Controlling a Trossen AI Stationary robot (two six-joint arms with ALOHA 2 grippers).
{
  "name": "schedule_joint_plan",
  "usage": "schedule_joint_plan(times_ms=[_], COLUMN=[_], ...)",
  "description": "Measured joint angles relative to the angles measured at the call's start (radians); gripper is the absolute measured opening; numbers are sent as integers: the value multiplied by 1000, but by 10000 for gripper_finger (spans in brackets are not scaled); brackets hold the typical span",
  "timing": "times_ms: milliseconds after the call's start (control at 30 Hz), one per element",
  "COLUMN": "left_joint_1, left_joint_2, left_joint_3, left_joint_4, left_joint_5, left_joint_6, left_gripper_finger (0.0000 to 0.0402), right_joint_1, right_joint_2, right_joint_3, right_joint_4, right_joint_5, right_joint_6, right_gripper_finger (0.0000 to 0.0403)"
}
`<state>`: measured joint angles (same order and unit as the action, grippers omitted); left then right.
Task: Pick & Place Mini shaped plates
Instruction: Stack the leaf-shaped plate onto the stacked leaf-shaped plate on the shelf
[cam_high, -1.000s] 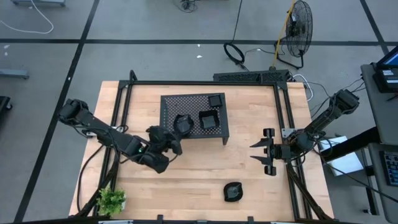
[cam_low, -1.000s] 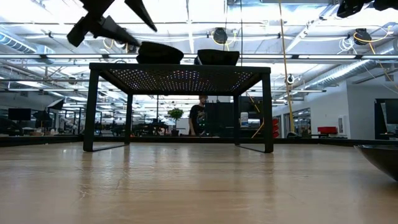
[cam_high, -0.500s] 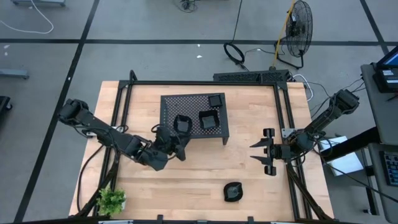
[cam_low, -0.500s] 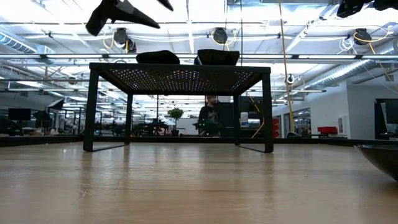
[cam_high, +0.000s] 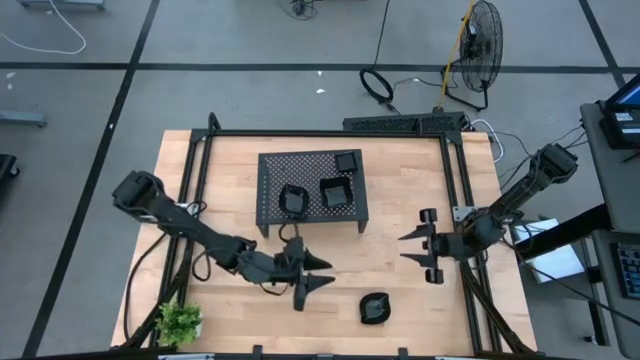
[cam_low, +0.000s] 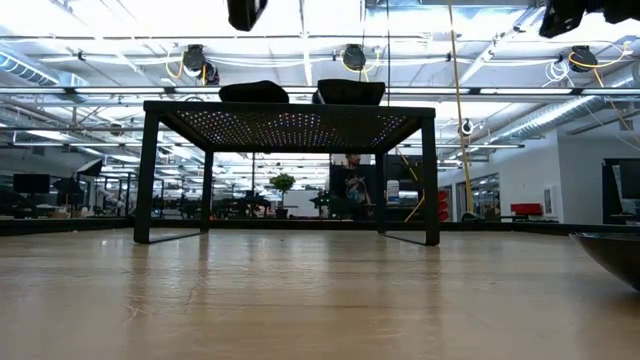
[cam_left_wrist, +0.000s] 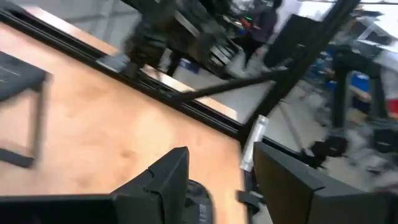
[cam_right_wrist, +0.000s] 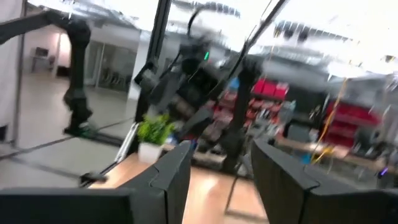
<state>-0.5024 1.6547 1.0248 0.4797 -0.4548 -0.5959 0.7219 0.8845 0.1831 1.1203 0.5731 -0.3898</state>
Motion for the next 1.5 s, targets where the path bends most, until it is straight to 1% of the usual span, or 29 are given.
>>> schedule_joint_plan(times_ms=[67, 100, 167, 200, 300, 367, 400, 467, 533, 600, 667, 767, 833, 900, 1033, 1233, 1367, 1500], left_joint_1=[-10, -16, -37, -48, -90, -116, -125, -138, -147, -148, -143, -139, -137, -135, -132, -134, -133, -133], left_joint_2=[-27, -46, -97, -126, -206, -242, -252, -260, -258, -254, -241, -228, -224, -220, -221, -221, -221, -221], left_joint_3=[0, 0, 0, 0, 1, 1, 1, 1, 0, 0, 0, 0, 0, 0, 0, 0, 0, 0], left_joint_4=[-40, -58, -102, -118, -206, -272, -298, -346, -385, -417, -449, -503, -510, -524, -523, -536, -537, -537], left_joint_5=[-52, -74, -122, -153, -288, -375, -406, -453, -465, -463, -463, -459, -463, -453, -440, -433, -433, -433], left_joint_6=[25, 43, 100, 136, 223, 253, 254, 251, 234, 189, 133, 91, 68, 65, 66, 63, 63, 63], left_gripper_finger=[182, 182, 182, 182, 182, 182, 182, 182, 182, 182, 182, 182, 182, 182, 182, 182, 182, 182], right_joint_1=[1, 6, 20, 25, 45, 57, 60, 60, 59, 56, 44, 21, 9, -3, -18, -35, -36, -35], right_joint_2=[0, 0, 14, 34, 149, 250, 306, 414, 503, 565, 598, 632, 655, 675, 695, 728, 748, 747], right_joint_3=[32, 61, 152, 202, 351, 426, 454, 483, 498, 516, 527, 528, 528, 527, 527, 527, 527, 527], right_joint_4=[-105, -195, -445, -575, -927, -1074, -1110, -1104, -1065, -1042, -1023, -991, -994, -997, -997, -998, -998, -994], right_joint_5=[-2, -2, 0, -1, -1, -14, -42, -119, -184, -198, -201, -224, -242, -261, -266, -366, -395, -417], right_joint_6=[72, 105, 204, 281, 518, 621, 659, 696, 702, 720, 737, 805, 844, 857, 869, 883, 902, 899], right_gripper_finger=[155, 155, 155, 155, 155, 155, 155, 155, 155, 155, 155, 155, 155, 155, 155, 154, 137, 99])
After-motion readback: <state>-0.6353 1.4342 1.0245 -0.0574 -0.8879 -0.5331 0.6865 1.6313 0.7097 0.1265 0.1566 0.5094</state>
